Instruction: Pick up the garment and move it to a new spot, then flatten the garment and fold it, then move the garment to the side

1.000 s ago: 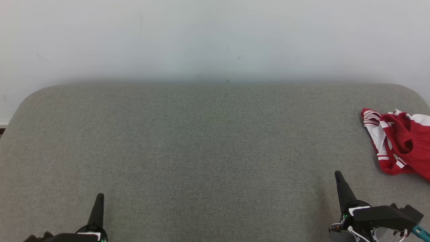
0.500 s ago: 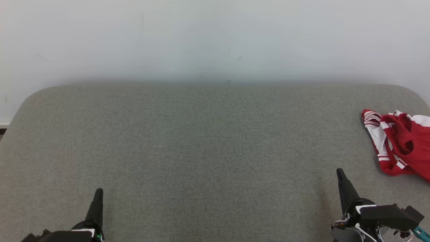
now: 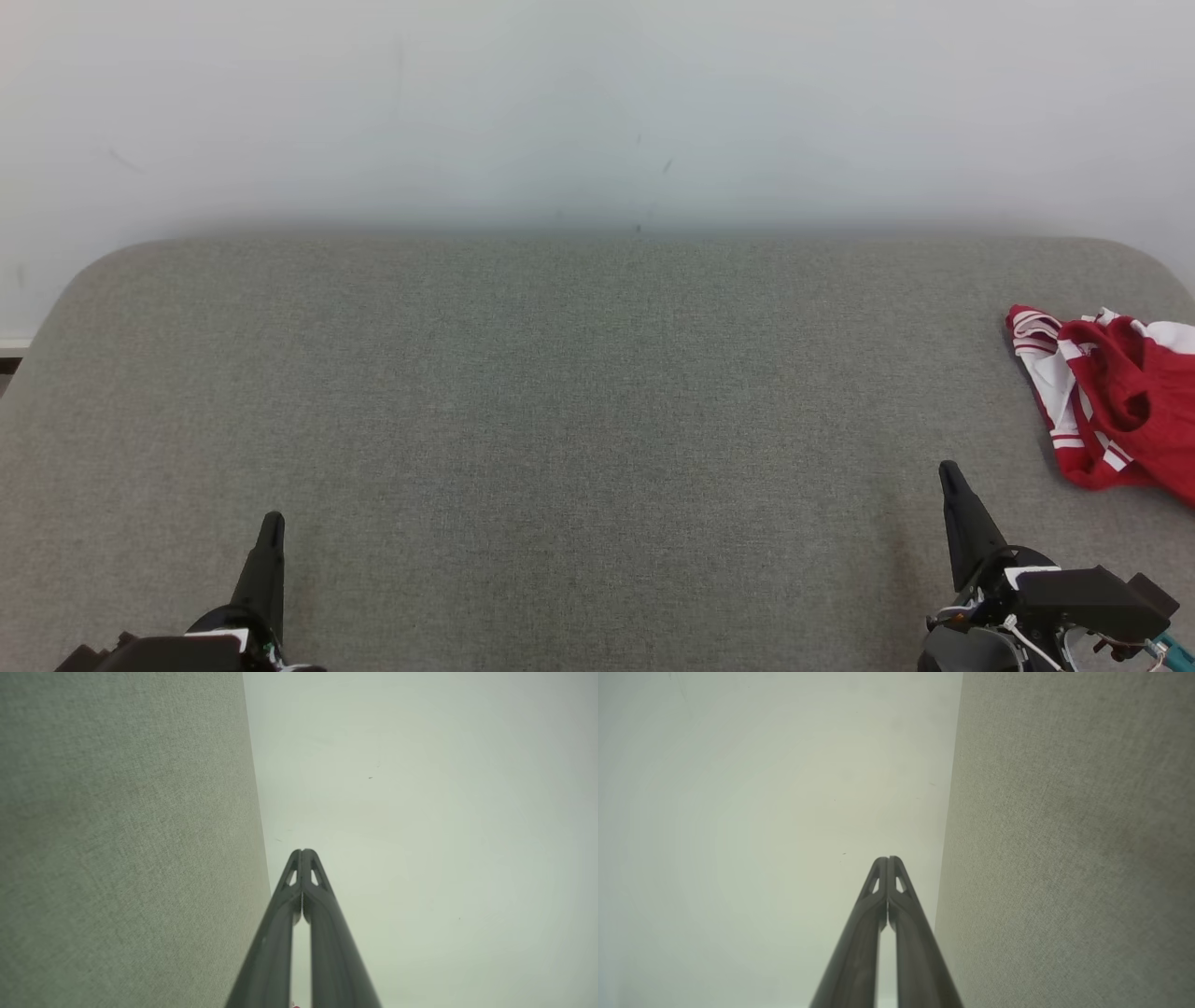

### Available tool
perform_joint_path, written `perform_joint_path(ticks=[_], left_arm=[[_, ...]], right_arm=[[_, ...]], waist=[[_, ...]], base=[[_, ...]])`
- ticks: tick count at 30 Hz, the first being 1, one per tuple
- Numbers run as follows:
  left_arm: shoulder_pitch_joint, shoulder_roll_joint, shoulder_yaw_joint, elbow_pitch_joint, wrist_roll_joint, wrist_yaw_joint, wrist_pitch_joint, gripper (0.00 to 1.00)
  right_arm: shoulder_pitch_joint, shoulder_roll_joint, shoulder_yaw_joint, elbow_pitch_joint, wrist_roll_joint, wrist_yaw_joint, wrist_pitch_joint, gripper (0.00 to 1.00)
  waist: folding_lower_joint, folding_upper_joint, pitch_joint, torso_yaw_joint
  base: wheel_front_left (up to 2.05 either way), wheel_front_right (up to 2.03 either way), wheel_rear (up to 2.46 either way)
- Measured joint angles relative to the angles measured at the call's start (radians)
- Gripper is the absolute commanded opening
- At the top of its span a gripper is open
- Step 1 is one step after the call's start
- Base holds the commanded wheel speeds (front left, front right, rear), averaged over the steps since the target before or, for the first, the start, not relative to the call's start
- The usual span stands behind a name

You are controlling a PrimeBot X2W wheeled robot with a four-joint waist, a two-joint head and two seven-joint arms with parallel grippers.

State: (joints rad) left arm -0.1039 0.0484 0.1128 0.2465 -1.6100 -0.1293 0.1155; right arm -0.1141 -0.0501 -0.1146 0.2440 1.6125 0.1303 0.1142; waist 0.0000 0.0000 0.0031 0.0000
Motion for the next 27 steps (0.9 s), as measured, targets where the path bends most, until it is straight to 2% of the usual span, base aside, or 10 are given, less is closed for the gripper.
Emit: perform_joint_path(ticks=[27], left_arm=[[-0.001,0.000,0.000,-0.001,-0.001,0.000,0.000,0.00]], right_arm=[[0.001,0.000,0.000,0.000,0.000,0.000,0.000,0.00]], waist=[[0.0000,0.0000,0.000,0.000]], base=[[0.00,0.00,0.00]])
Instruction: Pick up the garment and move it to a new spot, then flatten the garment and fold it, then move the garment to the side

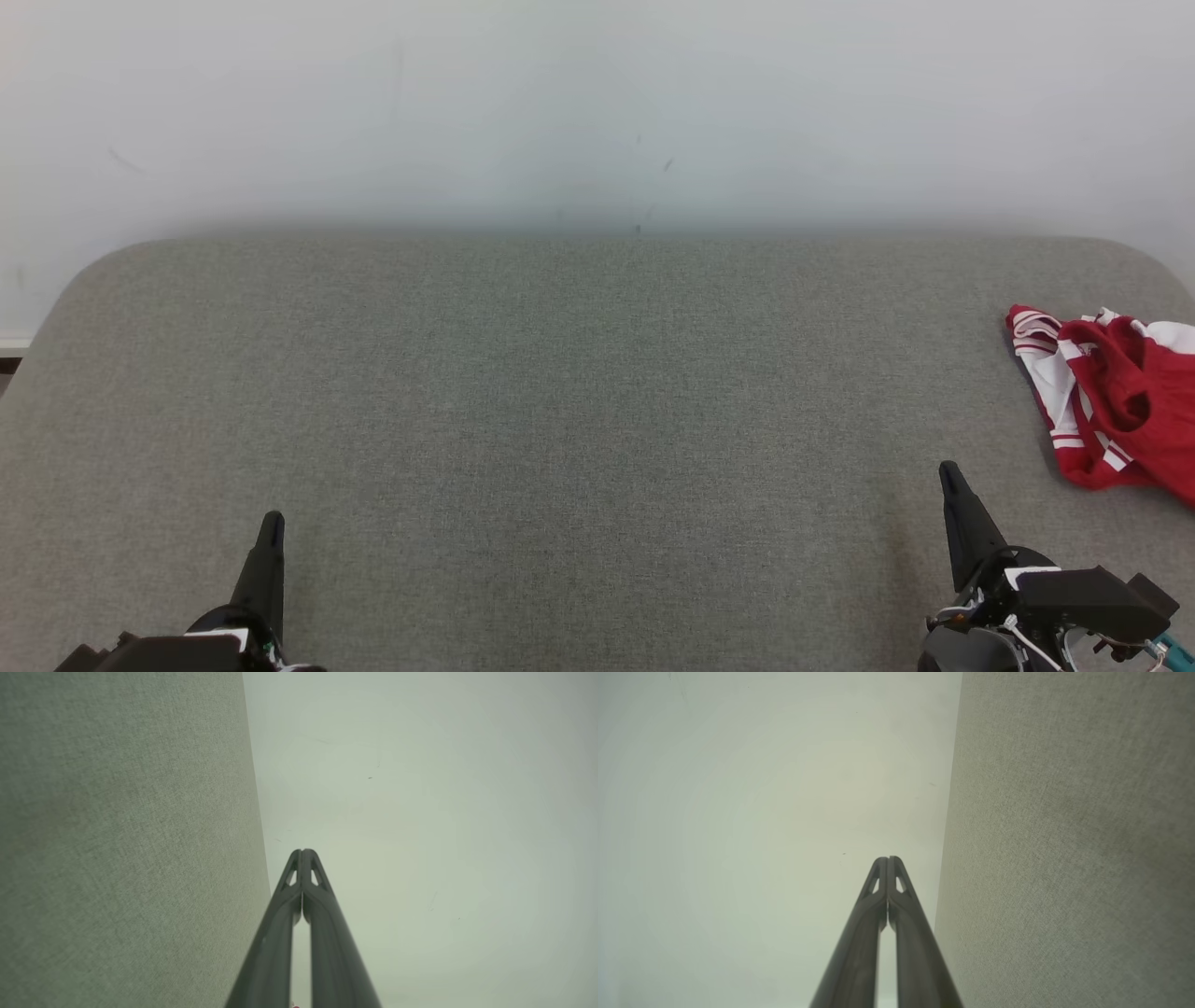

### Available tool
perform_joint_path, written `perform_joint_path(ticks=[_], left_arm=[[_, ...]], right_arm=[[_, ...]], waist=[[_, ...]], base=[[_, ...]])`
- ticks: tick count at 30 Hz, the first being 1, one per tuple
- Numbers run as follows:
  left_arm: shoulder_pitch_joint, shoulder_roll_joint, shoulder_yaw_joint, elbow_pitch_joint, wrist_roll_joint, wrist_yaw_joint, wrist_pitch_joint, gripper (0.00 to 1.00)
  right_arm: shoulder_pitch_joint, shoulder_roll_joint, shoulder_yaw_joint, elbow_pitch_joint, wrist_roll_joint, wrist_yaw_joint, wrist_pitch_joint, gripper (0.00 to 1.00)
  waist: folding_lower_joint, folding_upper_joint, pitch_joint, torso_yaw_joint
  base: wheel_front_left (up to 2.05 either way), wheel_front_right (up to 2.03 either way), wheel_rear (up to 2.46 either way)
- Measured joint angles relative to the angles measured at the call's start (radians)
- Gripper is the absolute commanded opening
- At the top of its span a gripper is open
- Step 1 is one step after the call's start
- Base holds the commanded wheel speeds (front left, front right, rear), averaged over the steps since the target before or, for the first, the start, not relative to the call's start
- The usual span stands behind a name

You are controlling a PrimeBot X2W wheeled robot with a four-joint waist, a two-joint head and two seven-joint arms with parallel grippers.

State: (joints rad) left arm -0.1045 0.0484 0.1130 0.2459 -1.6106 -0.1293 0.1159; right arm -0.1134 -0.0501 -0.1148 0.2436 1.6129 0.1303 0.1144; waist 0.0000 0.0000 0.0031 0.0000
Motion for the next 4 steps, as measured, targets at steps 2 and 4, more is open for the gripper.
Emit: perform_joint_path(ticks=[2,4], left_arm=[[0.000,0.000,0.000,0.000,0.000,0.000,0.000,0.00],[0.000,0.000,0.000,0.000,0.000,0.000,0.000,0.00]], right_arm=[[0.000,0.000,0.000,0.000,0.000,0.000,0.000,0.00],[0.000,0.000,0.000,0.000,0.000,0.000,0.000,0.00]], waist=[[0.0000,0.0000,0.000,0.000],[0.0000,0.0000,0.000,0.000]], base=[[0.00,0.00,0.00],[0.00,0.00,0.00]])
